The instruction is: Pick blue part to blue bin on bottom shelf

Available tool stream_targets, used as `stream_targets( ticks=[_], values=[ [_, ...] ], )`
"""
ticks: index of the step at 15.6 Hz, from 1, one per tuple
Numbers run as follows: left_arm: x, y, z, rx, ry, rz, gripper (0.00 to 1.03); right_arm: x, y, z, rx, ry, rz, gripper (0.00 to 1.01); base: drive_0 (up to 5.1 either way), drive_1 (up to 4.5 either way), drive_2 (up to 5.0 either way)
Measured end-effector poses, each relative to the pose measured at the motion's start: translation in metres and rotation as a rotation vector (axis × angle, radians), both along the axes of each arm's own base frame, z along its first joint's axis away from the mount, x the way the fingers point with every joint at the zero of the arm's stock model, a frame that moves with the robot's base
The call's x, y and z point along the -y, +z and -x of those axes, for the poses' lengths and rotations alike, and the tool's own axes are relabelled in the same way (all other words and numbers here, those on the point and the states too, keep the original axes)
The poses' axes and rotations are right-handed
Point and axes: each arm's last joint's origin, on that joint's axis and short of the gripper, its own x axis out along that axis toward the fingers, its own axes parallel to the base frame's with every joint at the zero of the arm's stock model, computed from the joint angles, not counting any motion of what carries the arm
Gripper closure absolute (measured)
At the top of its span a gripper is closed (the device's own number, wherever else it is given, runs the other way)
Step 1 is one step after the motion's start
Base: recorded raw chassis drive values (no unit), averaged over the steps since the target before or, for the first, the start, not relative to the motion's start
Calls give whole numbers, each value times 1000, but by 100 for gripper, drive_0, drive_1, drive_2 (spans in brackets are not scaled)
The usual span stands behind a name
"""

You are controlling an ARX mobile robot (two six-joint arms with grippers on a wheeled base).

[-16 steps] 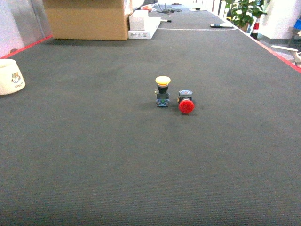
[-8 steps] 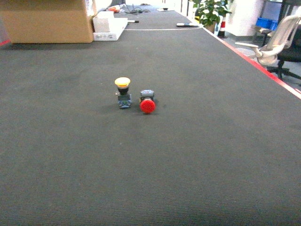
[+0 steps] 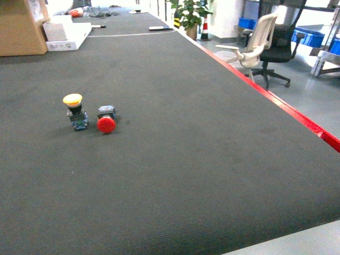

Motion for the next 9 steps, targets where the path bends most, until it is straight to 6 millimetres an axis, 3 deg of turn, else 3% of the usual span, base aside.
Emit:
stream_targets(
  ticks=[9],
  values=[
    [0,0,0,0,0,0,58,0,0,0,0,0,0,3,-158,-158,-158]
  ],
)
